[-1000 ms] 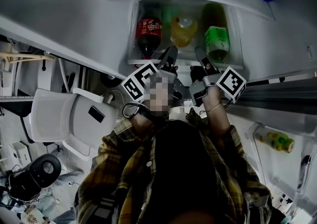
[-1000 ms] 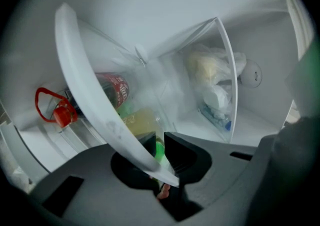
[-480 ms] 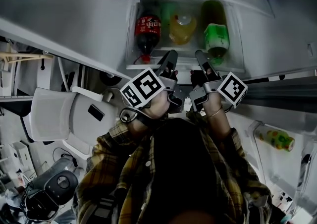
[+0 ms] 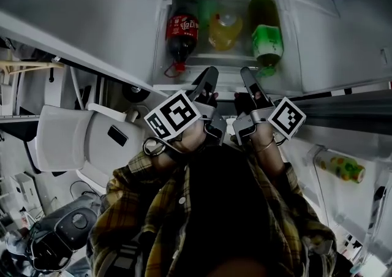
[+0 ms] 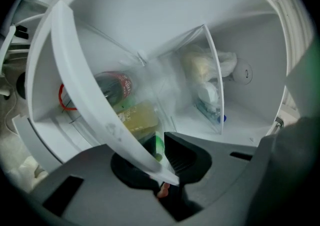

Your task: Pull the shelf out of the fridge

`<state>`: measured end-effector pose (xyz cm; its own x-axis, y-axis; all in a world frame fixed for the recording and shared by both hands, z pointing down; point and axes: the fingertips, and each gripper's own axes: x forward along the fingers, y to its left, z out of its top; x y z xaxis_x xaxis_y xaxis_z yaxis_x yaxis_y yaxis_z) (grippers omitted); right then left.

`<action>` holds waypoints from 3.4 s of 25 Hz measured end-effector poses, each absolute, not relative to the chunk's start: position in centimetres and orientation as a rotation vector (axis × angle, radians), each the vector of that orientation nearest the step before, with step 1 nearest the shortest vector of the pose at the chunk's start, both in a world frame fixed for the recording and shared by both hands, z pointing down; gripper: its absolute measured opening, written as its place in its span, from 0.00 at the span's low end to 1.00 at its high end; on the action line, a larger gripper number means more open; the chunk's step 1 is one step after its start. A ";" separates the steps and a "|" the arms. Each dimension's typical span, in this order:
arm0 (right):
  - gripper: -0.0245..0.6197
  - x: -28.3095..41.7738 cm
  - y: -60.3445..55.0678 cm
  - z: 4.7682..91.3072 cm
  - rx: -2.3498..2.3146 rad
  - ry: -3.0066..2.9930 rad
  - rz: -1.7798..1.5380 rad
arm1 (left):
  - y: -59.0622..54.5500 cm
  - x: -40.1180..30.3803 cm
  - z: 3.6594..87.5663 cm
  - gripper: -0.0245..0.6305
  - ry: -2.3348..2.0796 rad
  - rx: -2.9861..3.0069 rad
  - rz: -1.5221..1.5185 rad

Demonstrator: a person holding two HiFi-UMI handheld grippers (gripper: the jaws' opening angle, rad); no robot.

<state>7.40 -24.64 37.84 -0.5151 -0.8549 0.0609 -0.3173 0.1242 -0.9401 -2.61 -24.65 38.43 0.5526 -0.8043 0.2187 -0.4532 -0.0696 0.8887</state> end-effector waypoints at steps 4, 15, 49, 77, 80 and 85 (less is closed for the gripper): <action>0.12 7.4 -23.8 37.8 -1.126 1.899 -1.390 | -23.7 -2.7 38.5 0.13 -1.073 1.701 -0.381; 0.12 7.6 -21.5 37.5 -1.112 1.893 -1.382 | -21.3 -2.5 38.2 0.13 -1.068 1.713 -0.375; 0.12 7.6 -19.3 37.5 -1.126 1.891 -1.379 | -19.1 -2.6 38.2 0.13 -1.034 1.710 -0.372; 0.12 7.5 -19.4 37.9 -1.109 1.890 -1.398 | -19.1 -2.5 38.5 0.14 -1.004 1.733 -0.339; 0.12 7.5 -19.4 37.9 -1.107 1.893 -1.398 | -19.1 -2.5 38.5 0.14 -1.002 1.737 -0.336; 0.12 7.4 -19.3 37.9 -1.097 1.891 -1.403 | -19.0 -2.4 38.7 0.14 -0.996 1.738 -0.330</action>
<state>7.42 -19.34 37.95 -0.5246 -0.8501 0.0461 -0.2907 0.1279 -0.9482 -2.41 -18.98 38.66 0.6145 -0.7518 0.2391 -0.4608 -0.0961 0.8823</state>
